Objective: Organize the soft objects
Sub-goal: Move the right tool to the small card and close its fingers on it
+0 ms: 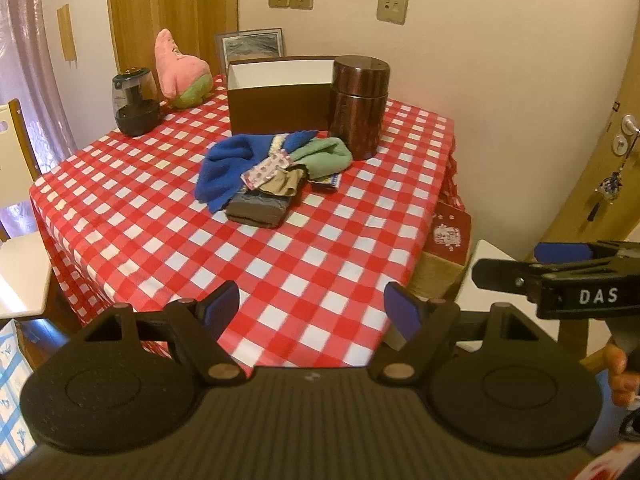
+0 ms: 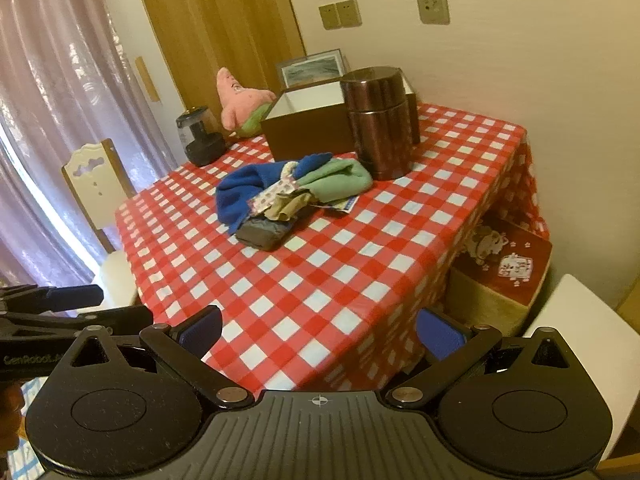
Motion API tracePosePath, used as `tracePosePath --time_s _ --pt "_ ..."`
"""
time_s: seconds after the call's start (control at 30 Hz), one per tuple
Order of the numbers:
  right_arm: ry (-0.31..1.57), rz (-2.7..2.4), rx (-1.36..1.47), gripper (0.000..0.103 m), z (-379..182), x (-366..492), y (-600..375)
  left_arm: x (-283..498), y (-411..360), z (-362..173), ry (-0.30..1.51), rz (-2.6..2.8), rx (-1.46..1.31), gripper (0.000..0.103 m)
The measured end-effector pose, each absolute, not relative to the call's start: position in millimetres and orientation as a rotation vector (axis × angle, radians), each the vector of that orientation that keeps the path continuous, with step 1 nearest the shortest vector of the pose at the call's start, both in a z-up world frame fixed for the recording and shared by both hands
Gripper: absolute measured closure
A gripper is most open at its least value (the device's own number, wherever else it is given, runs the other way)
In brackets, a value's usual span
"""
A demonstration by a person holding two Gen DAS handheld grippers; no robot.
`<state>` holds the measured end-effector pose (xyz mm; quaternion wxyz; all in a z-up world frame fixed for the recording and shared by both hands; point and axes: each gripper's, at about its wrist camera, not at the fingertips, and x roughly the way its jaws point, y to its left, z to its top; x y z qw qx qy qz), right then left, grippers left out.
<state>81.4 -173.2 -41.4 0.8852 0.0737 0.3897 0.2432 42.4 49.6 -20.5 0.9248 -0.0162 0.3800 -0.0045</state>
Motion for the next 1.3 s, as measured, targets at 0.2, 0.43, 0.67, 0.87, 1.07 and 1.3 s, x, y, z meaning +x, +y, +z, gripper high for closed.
tracePosePath --time_s 0.2,0.43,0.67,0.87,1.07,1.3 --pt "0.803 0.509 0.141 0.000 -46 96 -165 58 62 -27 0.760 0.010 -0.012 0.028" --pt "0.813 0.539 0.123 0.000 -56 131 -162 85 67 -37 0.751 0.062 -0.006 0.029" --pt "0.801 0.642 0.057 0.000 -67 194 -150 127 68 -49 0.753 0.154 -0.025 0.035" --pt "0.806 0.740 0.006 0.003 -77 263 -152 178 57 -59 0.763 0.245 -0.010 0.039" --pt "0.820 0.832 -0.057 0.011 -96 316 -157 225 41 -74 0.789 0.325 0.000 0.045" --pt "0.769 0.977 -0.217 0.029 -130 349 -142 253 33 -95 0.835 0.424 -0.030 0.047"
